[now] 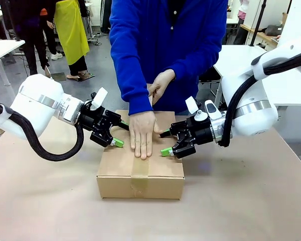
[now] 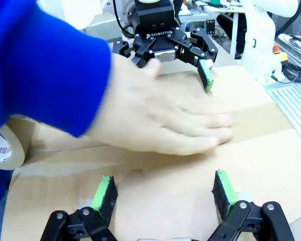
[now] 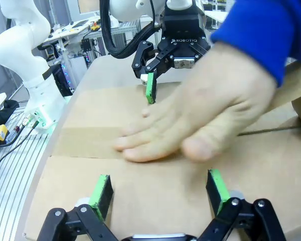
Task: Pack the gift set into the box.
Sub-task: Press and hold the closed box until the human finishes sealing it.
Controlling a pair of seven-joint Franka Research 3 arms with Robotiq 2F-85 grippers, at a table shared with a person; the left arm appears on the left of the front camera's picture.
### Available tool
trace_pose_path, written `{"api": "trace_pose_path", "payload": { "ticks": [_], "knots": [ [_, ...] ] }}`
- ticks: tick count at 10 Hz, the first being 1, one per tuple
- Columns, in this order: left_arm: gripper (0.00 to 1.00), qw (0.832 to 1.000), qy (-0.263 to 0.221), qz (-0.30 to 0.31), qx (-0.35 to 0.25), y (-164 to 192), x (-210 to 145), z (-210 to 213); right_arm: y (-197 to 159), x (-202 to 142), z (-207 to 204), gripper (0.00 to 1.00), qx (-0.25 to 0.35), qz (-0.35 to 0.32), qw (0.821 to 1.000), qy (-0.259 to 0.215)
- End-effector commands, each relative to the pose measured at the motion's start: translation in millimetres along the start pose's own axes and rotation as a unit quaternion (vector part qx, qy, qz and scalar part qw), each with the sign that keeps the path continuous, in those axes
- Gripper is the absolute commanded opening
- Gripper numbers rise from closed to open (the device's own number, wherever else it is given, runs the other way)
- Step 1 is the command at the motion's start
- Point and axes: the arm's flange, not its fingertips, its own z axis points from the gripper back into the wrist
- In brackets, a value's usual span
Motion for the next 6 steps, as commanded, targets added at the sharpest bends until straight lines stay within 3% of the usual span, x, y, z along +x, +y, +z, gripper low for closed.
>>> {"api": "trace_pose_path", "payload": {
  "ticks": [1,6],
  "knots": [
    [1.0,1.0,-0.001,-0.002,0.0,-0.3,-1.9,0.4,1.1,-2.0,-0.4,1.0,-0.002,-0.002,1.0,0.001],
    [1.0,1.0,-0.001,-0.002,0.0,-0.3,-1.9,0.4,1.1,-2.0,-0.4,1.0,-0.002,-0.002,1.0,0.001]
  ]
}}
